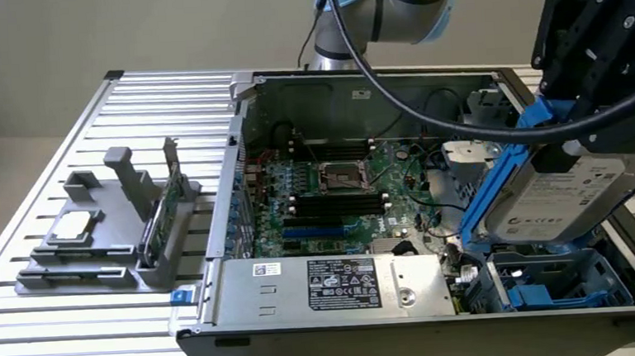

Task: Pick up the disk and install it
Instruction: 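Pick up the disk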

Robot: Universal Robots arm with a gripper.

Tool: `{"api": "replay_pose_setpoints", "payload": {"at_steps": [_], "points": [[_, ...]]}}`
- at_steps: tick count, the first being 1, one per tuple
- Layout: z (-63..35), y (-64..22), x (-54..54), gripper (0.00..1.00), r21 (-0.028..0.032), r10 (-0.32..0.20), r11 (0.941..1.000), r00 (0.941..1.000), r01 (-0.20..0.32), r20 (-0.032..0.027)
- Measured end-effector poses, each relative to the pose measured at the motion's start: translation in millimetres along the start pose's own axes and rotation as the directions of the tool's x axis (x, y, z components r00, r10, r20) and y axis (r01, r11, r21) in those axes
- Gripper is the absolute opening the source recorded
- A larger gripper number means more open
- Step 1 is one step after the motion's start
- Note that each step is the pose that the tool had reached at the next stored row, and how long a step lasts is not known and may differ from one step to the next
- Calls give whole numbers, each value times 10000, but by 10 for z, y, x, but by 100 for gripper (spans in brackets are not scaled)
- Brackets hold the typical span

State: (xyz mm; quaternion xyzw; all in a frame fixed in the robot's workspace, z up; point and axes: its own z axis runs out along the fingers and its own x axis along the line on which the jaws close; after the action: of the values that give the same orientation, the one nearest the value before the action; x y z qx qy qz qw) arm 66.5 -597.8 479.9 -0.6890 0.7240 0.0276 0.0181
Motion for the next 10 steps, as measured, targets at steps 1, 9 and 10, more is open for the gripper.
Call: {"api": "replay_pose_setpoints", "payload": {"at_steps": [1, 9, 10], "points": [[8, -32, 9, 33, 0, 0, 10000, 10000, 0, 5], [76, -258, 51, 33, -2, -9, 10000, 10000, 9, 32], [83, -278, 53, 33, -2, -16, 10000, 10000, 16, 31]]}}
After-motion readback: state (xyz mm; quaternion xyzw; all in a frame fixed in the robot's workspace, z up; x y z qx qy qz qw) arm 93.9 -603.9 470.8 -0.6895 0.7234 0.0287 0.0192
